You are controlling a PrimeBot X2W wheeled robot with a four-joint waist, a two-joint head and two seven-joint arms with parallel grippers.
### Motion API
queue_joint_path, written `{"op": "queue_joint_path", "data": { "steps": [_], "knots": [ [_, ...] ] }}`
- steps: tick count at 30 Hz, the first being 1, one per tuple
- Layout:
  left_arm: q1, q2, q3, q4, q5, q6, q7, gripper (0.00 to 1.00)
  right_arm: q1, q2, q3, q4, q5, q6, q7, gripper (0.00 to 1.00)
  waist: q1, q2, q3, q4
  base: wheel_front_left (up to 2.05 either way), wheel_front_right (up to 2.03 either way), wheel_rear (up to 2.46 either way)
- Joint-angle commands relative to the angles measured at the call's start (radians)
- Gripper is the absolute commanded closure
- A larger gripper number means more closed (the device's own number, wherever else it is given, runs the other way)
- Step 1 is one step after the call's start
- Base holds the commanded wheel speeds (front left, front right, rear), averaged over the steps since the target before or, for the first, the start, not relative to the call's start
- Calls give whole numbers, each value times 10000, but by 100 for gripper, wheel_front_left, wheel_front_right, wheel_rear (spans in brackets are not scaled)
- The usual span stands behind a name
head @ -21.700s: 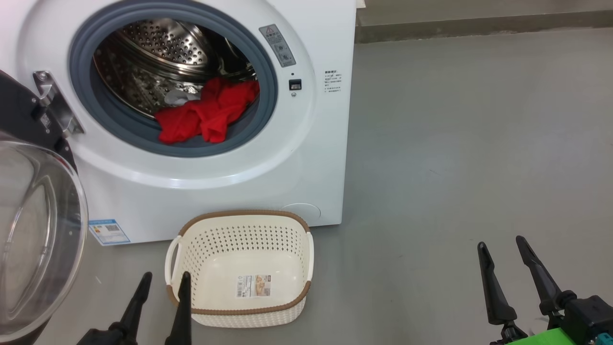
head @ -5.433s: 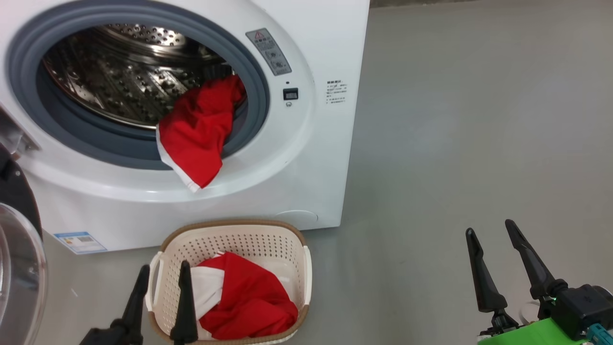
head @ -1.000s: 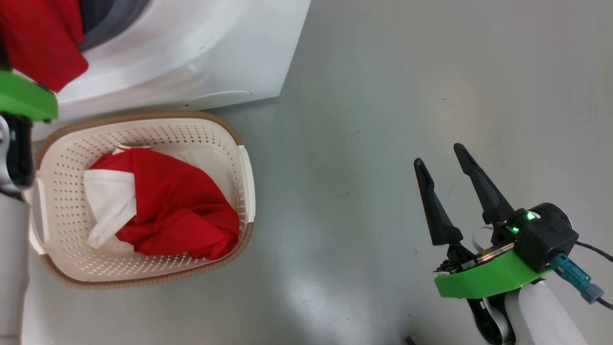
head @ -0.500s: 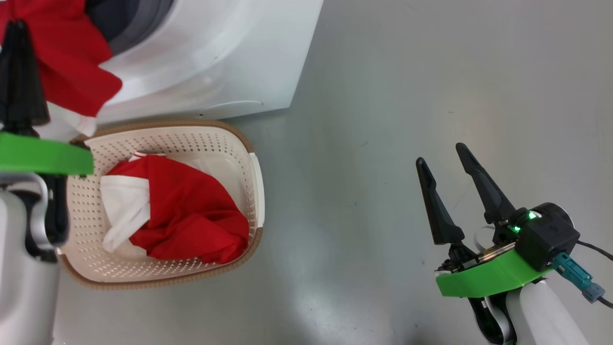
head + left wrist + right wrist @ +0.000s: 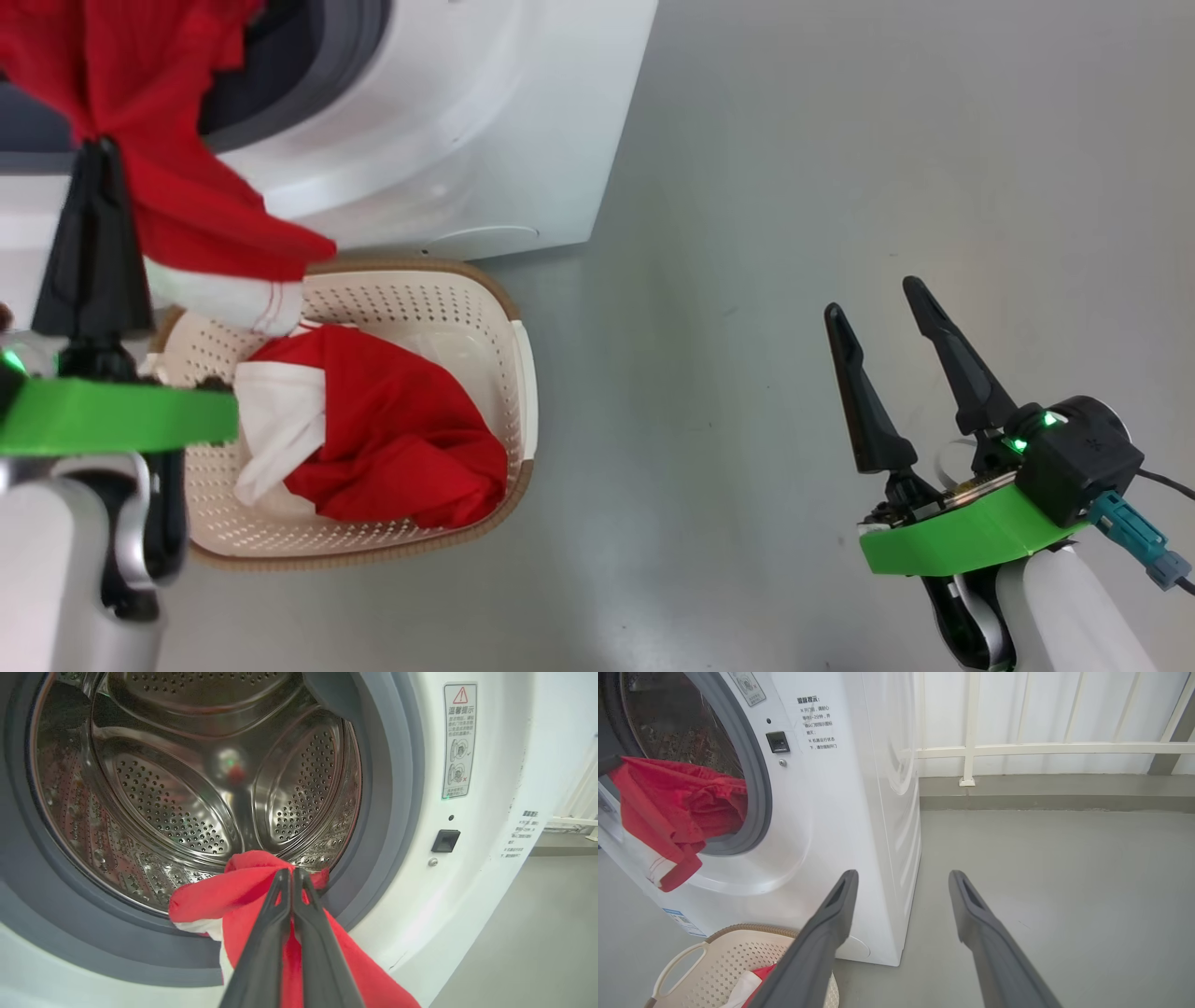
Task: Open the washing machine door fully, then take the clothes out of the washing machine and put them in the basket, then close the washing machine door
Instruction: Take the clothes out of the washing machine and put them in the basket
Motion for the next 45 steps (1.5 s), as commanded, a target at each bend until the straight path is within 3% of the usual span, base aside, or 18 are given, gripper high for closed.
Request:
{"op": "queue_joint_path", "data": {
  "steps": [1, 31, 38, 45],
  "knots": [
    [267, 262, 280, -436, 145, 131, 5, 100, 96, -66, 177, -230, 15, 63, -65, 0, 0, -1, -149, 96, 0, 0, 0],
    [3313, -687, -969, -3495, 411, 950, 184, 100, 675, -66, -298, -389, -124, 63, -65, 0, 0, -1, -1711, 918, 0, 0, 0],
    [3577, -929, -1111, -2529, -7, 917, 372, 100, 715, -66, -223, -409, -137, 63, -65, 0, 0, -1, -1789, 943, 0, 0, 0],
    [3142, -1237, -1112, -146, -485, 542, 24, 100, 650, -66, -186, -426, -198, 63, -65, 0, 0, -1, -1622, 811, 0, 0, 0]
  ]
}}
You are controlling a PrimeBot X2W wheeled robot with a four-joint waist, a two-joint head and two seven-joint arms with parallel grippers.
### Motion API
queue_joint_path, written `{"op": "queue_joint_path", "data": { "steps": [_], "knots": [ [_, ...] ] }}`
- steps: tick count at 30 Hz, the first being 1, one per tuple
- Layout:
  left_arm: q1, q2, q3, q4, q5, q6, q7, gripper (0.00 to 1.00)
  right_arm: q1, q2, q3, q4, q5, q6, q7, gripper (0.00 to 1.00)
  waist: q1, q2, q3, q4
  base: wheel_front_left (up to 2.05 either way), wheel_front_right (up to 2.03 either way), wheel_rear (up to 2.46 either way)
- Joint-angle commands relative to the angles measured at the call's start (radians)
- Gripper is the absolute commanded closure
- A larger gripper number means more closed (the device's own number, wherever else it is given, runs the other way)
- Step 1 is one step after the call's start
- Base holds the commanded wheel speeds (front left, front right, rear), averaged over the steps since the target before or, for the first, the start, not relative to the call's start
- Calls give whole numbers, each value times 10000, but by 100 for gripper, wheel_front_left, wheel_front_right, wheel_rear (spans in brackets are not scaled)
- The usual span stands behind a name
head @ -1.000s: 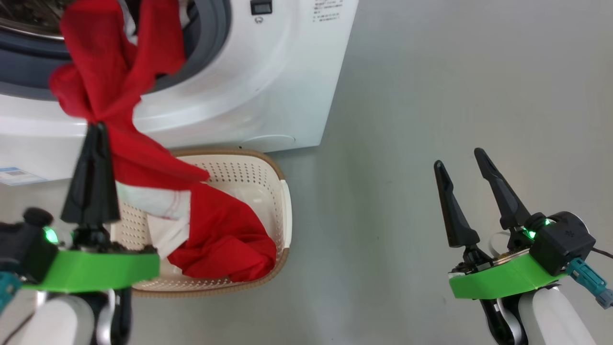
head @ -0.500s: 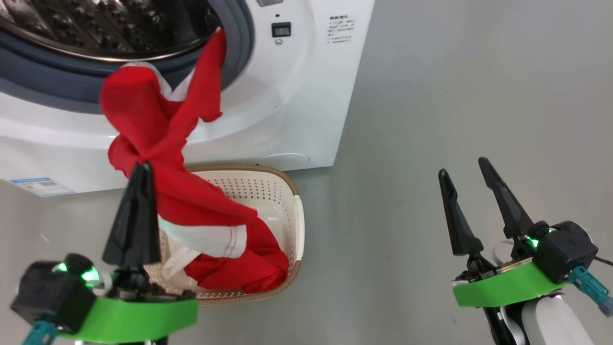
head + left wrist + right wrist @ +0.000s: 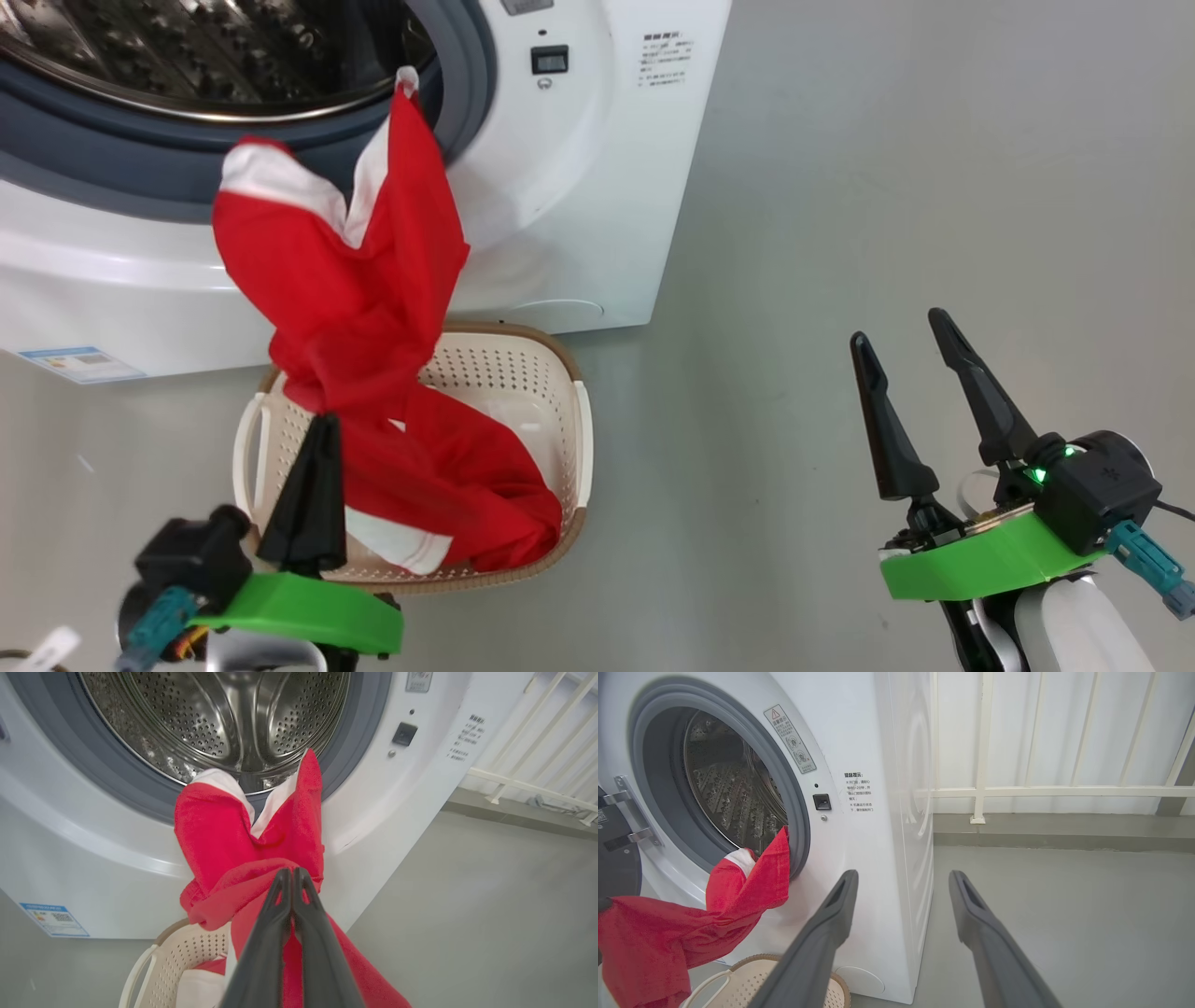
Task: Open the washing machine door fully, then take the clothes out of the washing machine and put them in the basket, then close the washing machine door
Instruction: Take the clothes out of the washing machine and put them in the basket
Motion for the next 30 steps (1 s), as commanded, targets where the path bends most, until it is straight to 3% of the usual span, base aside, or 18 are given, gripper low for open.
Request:
{"op": "queue_joint_path", "data": {
  "steps": [1, 15, 30],
  "knots": [
    [-441, 1, 330, 580, -130, -197, -224, 100, -9, -35, 223, -268, -76, 63, -65, 0, 0, 0, 100, -71, 0, 0, 0],
    [-2915, -523, 659, 6382, -267, -1231, -811, 100, -271, -35, 388, -194, -73, 63, -65, 0, 0, 0, 738, -368, 0, 0, 0],
    [-4473, -785, 1497, 9538, 254, -1615, -824, 100, -667, -35, 734, -160, 1, 63, -65, 0, 0, 0, 1863, -844, 0, 0, 0]
  ]
}}
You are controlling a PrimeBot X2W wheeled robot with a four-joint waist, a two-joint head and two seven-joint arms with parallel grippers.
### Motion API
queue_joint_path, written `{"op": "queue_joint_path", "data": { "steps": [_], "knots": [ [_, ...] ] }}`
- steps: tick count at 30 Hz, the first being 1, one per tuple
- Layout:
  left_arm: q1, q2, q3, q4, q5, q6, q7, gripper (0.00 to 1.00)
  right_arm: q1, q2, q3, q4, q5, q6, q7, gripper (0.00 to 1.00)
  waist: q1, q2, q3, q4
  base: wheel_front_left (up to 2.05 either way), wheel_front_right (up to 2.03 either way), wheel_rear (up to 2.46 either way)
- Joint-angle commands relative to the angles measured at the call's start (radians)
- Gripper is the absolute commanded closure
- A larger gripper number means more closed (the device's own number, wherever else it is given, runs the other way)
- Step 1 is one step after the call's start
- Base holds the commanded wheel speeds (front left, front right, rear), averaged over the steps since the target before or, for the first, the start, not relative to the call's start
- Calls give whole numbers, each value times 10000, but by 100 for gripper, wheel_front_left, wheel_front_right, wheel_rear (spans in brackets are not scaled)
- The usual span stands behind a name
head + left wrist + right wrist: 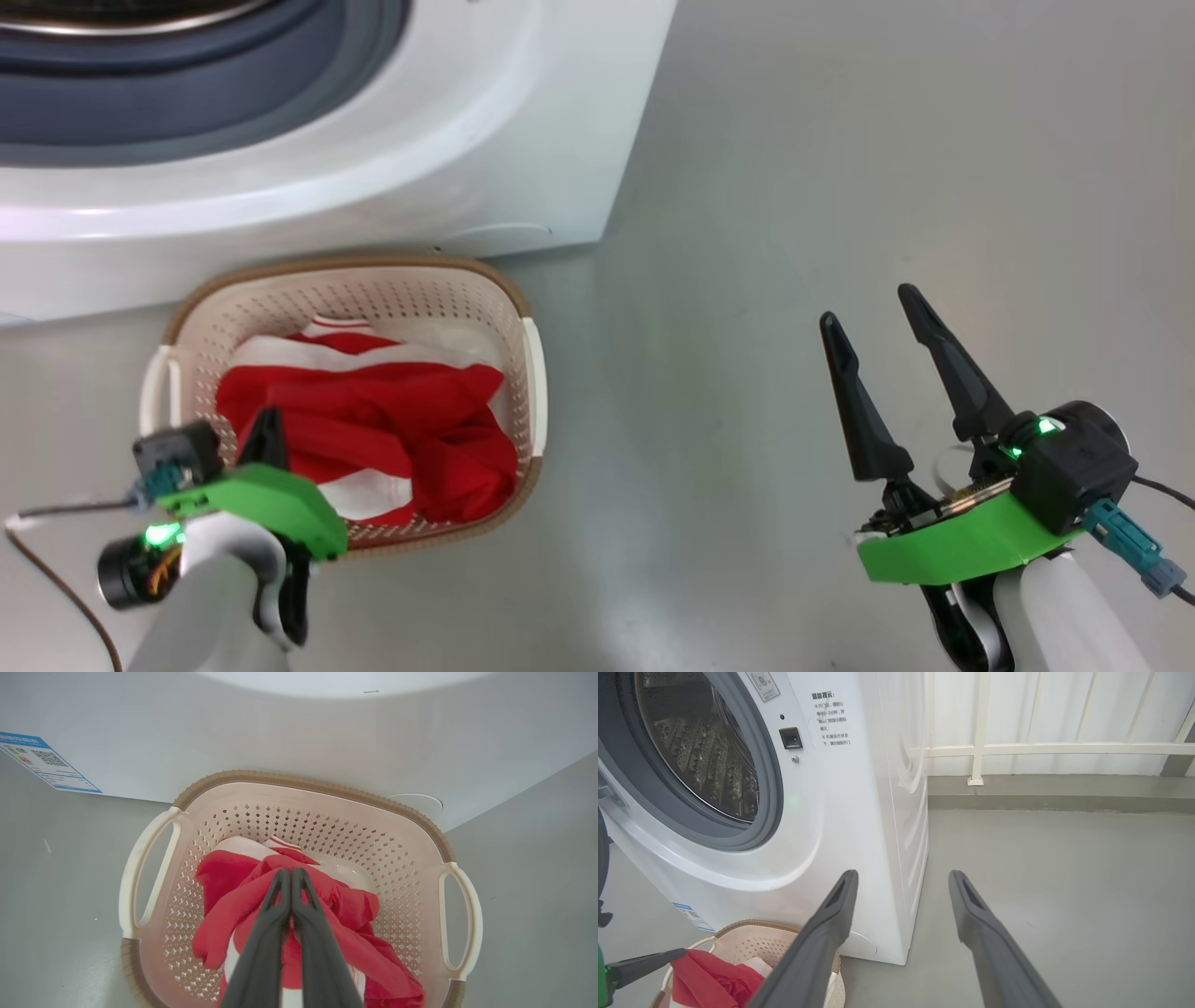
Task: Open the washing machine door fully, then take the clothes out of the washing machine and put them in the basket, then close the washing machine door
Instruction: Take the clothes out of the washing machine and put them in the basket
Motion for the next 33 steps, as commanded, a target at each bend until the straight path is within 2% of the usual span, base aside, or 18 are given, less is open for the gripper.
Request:
{"op": "queue_joint_path", "data": {
  "steps": [1, 12, 13, 17, 18, 24, 33],
  "knots": [
    [-246, 251, 294, 58, 139, -74, -122, 100, -180, -27, 281, -226, 6, 63, -65, 0, 0, 0, 350, -213, 0, 0, 0],
    [-952, 336, 768, 845, 381, -432, -123, 100, -381, -27, 280, -185, 53, 63, -65, 0, 0, 0, 782, -498, 0, 0, 0],
    [-983, 344, 819, 898, 378, -474, -123, 91, -391, -27, 275, -181, 60, 63, -65, 0, 0, 0, 790, -510, 0, 0, 0],
    [-1080, 359, 1003, 1177, 358, -575, -123, 13, -429, -27, 266, -142, 99, 63, -65, 0, 0, 0, 795, -546, 0, 0, 0],
    [-1105, 357, 1043, 1243, 354, -579, -123, 0, -435, -27, 259, -132, 110, 63, -65, 0, 0, 0, 791, -549, 0, 0, 0],
    [-1234, 294, 1176, 1354, 418, -627, -124, 0, -446, -27, 210, -79, 162, 63, -65, 0, 0, 0, 702, -479, 0, 0, 0],
    [-1227, 93, 1218, 1205, 446, -1023, -124, 0, -418, -27, 169, 32, 180, 63, -65, 0, 0, 0, 341, -197, 0, 0, 0]
  ]
}}
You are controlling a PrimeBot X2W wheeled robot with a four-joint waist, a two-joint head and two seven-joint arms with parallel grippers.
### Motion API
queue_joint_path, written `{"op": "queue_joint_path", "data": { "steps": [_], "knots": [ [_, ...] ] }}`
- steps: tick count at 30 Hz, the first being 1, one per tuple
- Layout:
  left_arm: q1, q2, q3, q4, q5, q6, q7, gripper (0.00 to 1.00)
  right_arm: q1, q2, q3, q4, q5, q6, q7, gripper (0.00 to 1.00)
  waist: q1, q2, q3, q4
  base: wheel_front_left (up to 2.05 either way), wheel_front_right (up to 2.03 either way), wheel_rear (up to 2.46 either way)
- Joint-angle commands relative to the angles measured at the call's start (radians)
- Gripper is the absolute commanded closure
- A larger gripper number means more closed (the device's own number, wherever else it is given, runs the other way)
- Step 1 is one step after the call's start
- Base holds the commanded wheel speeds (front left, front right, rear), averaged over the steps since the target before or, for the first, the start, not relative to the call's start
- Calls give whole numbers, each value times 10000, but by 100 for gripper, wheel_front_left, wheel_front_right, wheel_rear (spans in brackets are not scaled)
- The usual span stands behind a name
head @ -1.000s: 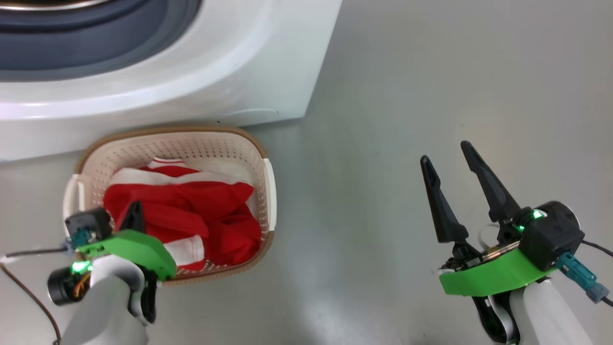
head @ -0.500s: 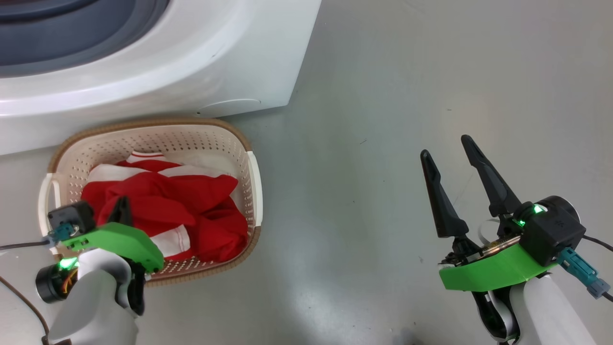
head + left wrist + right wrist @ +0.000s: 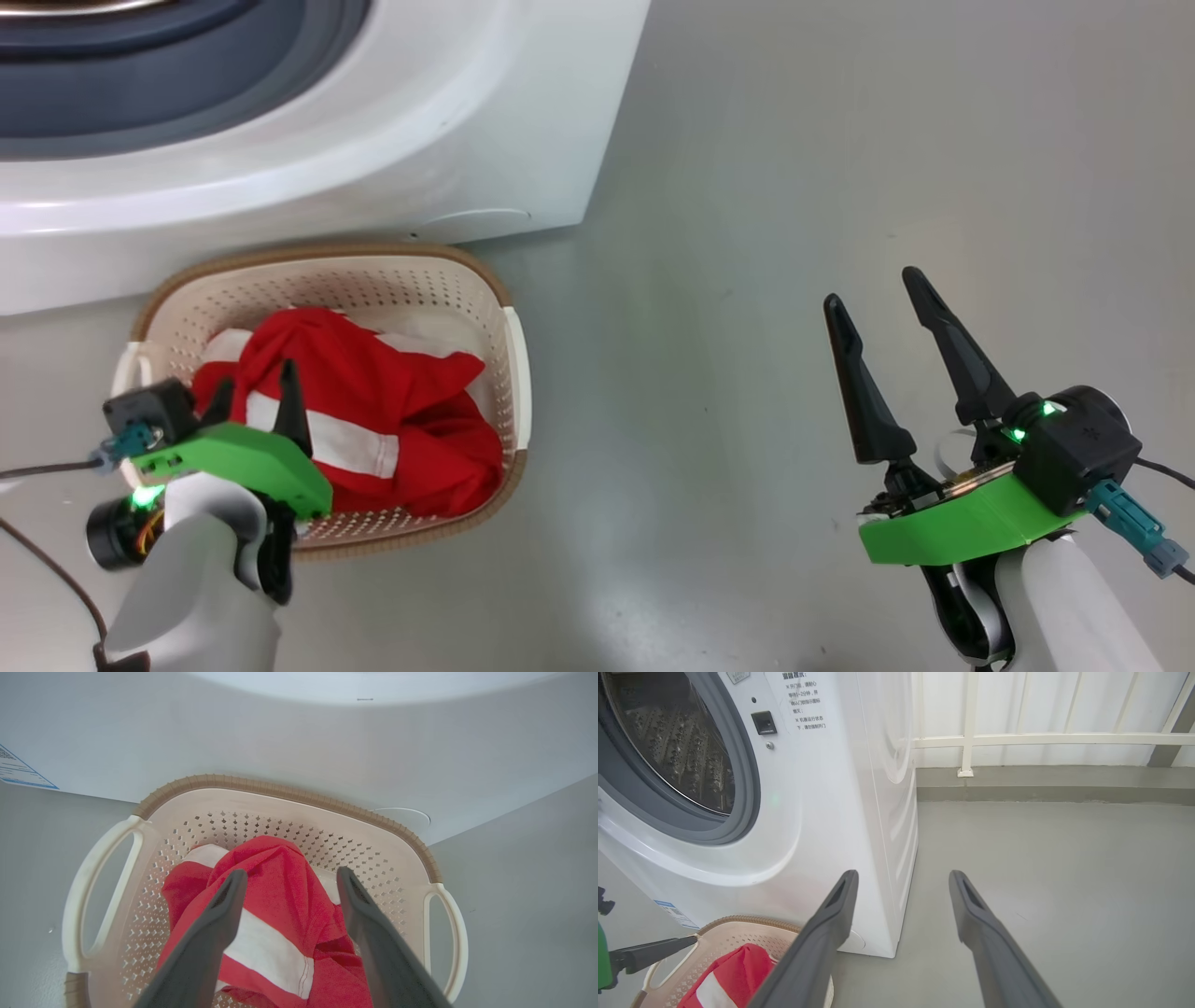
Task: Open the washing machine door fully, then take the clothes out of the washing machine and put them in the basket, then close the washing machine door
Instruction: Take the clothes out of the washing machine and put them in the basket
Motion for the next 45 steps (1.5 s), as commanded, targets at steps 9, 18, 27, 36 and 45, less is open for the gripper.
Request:
{"op": "queue_joint_path", "data": {
  "steps": [9, 18, 27, 36, 45],
  "knots": [
    [925, 58, 259, -1865, 482, -302, -124, 0, 100, -27, 89, -4, -29, 63, -65, 0, 0, 0, -878, 586, 0, 0, 0],
    [2442, -167, 622, -4943, 1034, -285, -124, 0, 113, -27, -246, 482, -314, 63, -65, 0, 0, 0, -1842, 943, 0, 0, 0],
    [3878, -244, 674, -7493, 1614, -300, -124, 0, 438, -27, -439, 673, -616, 63, -65, 0, 0, 0, -2667, 1054, 0, 0, 0],
    [4987, -258, 800, -8614, 1676, -215, -124, 0, 807, -27, -696, 634, -856, 63, -65, 0, 0, 0, -3530, 1098, 0, 0, 0],
    [6083, -260, 600, -9377, 1632, 120, -124, 0, 1454, -27, -851, 526, -897, 63, -65, 0, 0, 0, -4395, 1171, 0, 0, 0]
  ]
}}
